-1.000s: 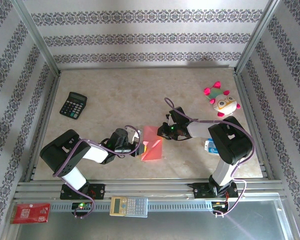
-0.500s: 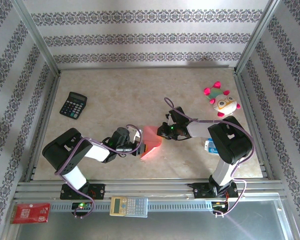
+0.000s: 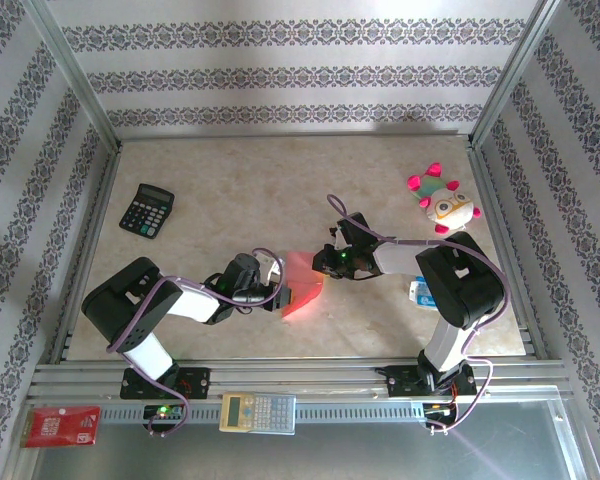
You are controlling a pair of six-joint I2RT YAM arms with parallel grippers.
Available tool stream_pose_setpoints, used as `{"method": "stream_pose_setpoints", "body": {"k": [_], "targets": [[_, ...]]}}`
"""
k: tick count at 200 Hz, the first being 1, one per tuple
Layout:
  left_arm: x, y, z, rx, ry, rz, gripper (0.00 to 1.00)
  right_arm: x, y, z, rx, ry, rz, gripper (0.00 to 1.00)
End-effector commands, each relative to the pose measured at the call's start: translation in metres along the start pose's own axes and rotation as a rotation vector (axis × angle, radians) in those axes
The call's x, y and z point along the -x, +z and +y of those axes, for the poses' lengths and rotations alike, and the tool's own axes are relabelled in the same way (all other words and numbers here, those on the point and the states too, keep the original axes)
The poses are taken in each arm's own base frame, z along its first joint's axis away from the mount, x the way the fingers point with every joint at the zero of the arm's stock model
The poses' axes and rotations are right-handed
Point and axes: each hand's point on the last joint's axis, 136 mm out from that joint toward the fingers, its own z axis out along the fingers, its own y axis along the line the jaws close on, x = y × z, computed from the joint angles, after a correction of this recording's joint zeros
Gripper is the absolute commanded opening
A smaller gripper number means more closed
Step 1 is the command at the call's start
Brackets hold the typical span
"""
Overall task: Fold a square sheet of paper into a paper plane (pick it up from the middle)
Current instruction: Fold the triangle a second time at the center of the table.
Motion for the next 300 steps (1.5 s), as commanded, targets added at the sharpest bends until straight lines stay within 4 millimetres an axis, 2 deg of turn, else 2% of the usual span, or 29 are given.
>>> {"method": "stream_pose_setpoints", "body": {"k": [1,56,134,202,300], "targets": [[-0.01,-0.002,0.004,0.03,-0.041,0.033,0.03,-0.01,0.004,-0.011,-0.053,-0.003,0.03,0.18],[-0.007,-0.001,-0.009,-0.024,-0.068,0.015,0.04,-0.014,0.005,-0.016,-0.071,0.011,0.018,0.17],[-0.005,-0.008,-0.017,-0.038,-0.081,-0.003,0.04,-0.015,0.005,-0.018,-0.082,0.018,0.01,0.16],[-0.008,-0.001,-0.002,0.03,-0.087,0.01,0.04,-0.017,0.006,-0.018,-0.081,0.015,0.012,0.16],[-0.014,0.003,0.005,0.06,-0.082,0.041,0.04,-0.016,0.006,-0.016,-0.08,0.013,0.012,0.16]]}}
